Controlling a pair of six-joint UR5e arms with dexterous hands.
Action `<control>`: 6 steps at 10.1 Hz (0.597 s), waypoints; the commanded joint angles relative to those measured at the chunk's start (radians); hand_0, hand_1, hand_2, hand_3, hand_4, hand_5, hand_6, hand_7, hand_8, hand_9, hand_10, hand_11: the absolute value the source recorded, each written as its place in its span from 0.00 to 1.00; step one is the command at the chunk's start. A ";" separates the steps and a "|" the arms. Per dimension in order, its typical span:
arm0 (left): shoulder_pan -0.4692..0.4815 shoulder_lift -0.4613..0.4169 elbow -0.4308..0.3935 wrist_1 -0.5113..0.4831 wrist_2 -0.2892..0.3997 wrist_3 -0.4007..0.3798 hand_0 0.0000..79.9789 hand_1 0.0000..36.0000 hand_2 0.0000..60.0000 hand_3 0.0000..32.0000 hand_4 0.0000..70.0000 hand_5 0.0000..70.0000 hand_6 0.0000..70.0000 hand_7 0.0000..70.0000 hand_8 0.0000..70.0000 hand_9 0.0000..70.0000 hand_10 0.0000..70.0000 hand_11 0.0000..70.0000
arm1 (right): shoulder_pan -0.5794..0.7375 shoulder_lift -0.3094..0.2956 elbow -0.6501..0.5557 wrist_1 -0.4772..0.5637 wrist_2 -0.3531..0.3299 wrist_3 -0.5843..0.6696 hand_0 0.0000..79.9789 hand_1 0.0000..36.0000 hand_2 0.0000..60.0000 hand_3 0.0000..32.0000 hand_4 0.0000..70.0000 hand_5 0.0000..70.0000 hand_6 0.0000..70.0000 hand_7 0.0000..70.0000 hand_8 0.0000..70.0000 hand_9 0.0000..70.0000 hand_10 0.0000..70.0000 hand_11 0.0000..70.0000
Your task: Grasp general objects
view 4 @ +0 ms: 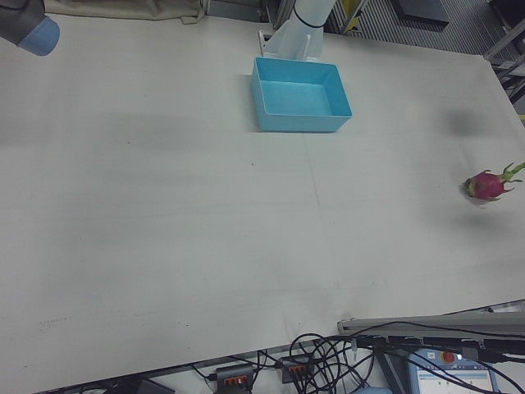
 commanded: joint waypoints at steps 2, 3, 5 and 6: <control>-0.005 0.002 -0.014 -0.037 -0.001 0.002 0.74 0.97 1.00 0.00 0.40 1.00 1.00 1.00 1.00 1.00 1.00 1.00 | 0.000 0.000 0.000 0.000 0.000 0.000 0.00 0.00 0.00 0.00 0.00 0.00 0.00 0.00 0.00 0.00 0.00 0.00; -0.005 0.002 -0.028 -0.035 0.001 0.003 0.73 0.92 1.00 0.00 0.43 1.00 1.00 1.00 1.00 1.00 1.00 1.00 | 0.000 0.000 0.000 0.000 0.000 0.000 0.00 0.00 0.00 0.00 0.00 0.00 0.00 0.00 0.00 0.00 0.00 0.00; -0.004 -0.008 -0.034 -0.037 0.002 0.003 0.76 0.62 0.21 0.00 0.22 0.78 0.54 1.00 0.41 0.36 0.76 1.00 | 0.000 0.000 0.000 0.000 0.000 0.000 0.00 0.00 0.00 0.00 0.00 0.00 0.00 0.00 0.00 0.00 0.00 0.00; -0.004 -0.009 -0.058 -0.025 0.005 0.003 0.76 0.57 0.00 0.00 0.13 0.58 0.31 0.61 0.21 0.11 0.53 0.77 | 0.000 0.000 0.000 0.000 0.000 0.000 0.00 0.00 0.00 0.00 0.00 0.00 0.00 0.00 0.00 0.00 0.00 0.00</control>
